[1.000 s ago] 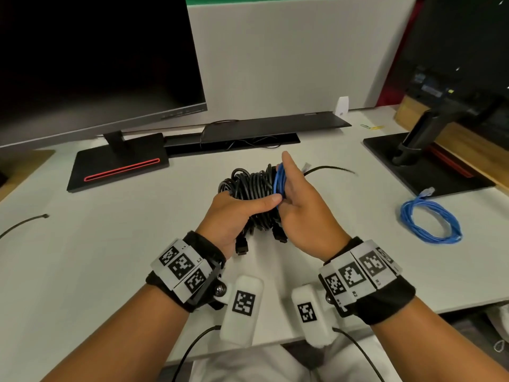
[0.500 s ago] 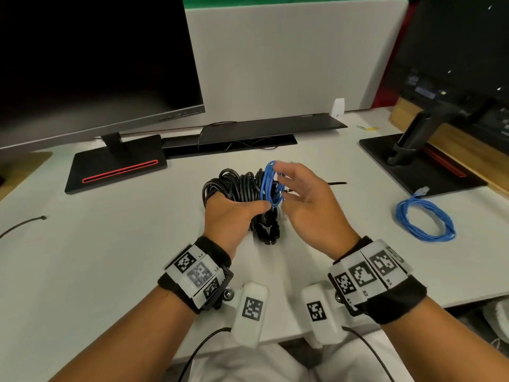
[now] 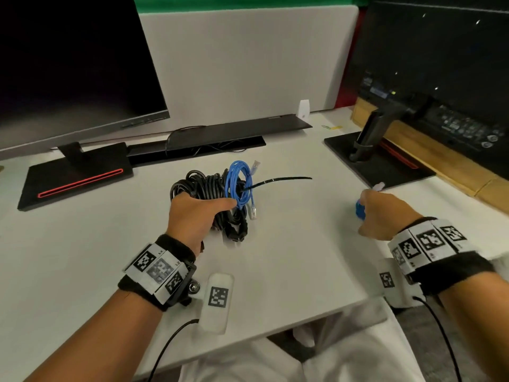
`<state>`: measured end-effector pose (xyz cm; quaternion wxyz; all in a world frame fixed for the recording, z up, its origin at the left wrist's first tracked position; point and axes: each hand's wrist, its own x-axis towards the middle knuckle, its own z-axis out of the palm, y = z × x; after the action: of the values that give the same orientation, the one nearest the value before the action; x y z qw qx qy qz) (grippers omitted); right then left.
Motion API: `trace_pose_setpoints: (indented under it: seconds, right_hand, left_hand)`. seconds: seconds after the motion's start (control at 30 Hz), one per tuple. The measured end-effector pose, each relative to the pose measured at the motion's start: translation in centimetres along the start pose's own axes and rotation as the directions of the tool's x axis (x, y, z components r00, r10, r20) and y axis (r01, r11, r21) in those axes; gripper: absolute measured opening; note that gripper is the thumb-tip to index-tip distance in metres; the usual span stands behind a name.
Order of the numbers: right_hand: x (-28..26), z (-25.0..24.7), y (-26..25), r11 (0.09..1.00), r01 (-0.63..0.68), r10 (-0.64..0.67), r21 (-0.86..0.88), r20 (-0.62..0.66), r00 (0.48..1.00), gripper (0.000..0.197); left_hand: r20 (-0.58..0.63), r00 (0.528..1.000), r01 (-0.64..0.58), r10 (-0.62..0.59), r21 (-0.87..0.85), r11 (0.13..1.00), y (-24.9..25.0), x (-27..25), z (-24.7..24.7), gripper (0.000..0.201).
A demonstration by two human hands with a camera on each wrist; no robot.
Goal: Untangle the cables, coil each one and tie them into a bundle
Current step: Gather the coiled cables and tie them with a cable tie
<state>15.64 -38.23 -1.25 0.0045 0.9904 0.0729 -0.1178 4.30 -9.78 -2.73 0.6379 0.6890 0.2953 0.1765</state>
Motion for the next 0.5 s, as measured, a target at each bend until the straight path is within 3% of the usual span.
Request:
trace_pose_setpoints:
  seconds: [0.1, 0.2, 0.23, 0.3, 0.37, 0.43, 0.5]
  right_hand:
    - [0.2, 0.2, 0.1, 0.997, 0.027, -0.025, 0.074, -0.023, 0.999, 0.024]
    - [0.7, 0.2, -0.2, 0.904, 0.071, -0.028, 0.422, -0.106, 0.994, 0.026]
    - [0.7, -0.2, -0.5, 0.798, 0.080, 0.006, 0.597, -0.140, 0.990, 0.027]
    - [0.4, -1.4, -1.2, 0.449, 0.083, 0.074, 0.890, -0.130, 0.989, 0.030]
    - [-0.2, -2.4, -1.9, 0.141, 0.052, 0.054, 0.989, -0.060, 0.997, 0.034]
    - [-0.9, -3.0, -2.8, -0.045, 0.042, -0.026, 0.998, -0.043, 0.999, 0.031]
    - [-1.6, -3.3, -4.1, -0.126, 0.057, -0.081, 0.990, -0.067, 0.994, 0.026]
  left_hand:
    - [0.017, 1.000, 0.007, -0.007, 0.018, 1.000, 0.0, 0.3, 0.1, 0.036]
    - [0.035, 0.999, 0.023, -0.025, 0.038, 0.999, -0.1, 0.5, 0.0, 0.045]
    - [0.034, 0.999, 0.026, -0.028, 0.044, 0.999, -0.2, 0.6, -0.1, 0.047]
    - [0.035, 0.999, 0.023, -0.024, 0.050, 0.998, -0.3, 0.7, -0.2, 0.045]
    - [0.036, 0.999, 0.019, -0.021, 0.051, 0.998, -0.5, 0.7, -0.3, 0.045]
    - [0.032, 0.999, 0.013, -0.015, 0.047, 0.999, -0.6, 0.8, -0.3, 0.044]
    - [0.029, 1.000, 0.000, -0.002, 0.038, 0.999, -0.6, 0.7, -0.2, 0.039]
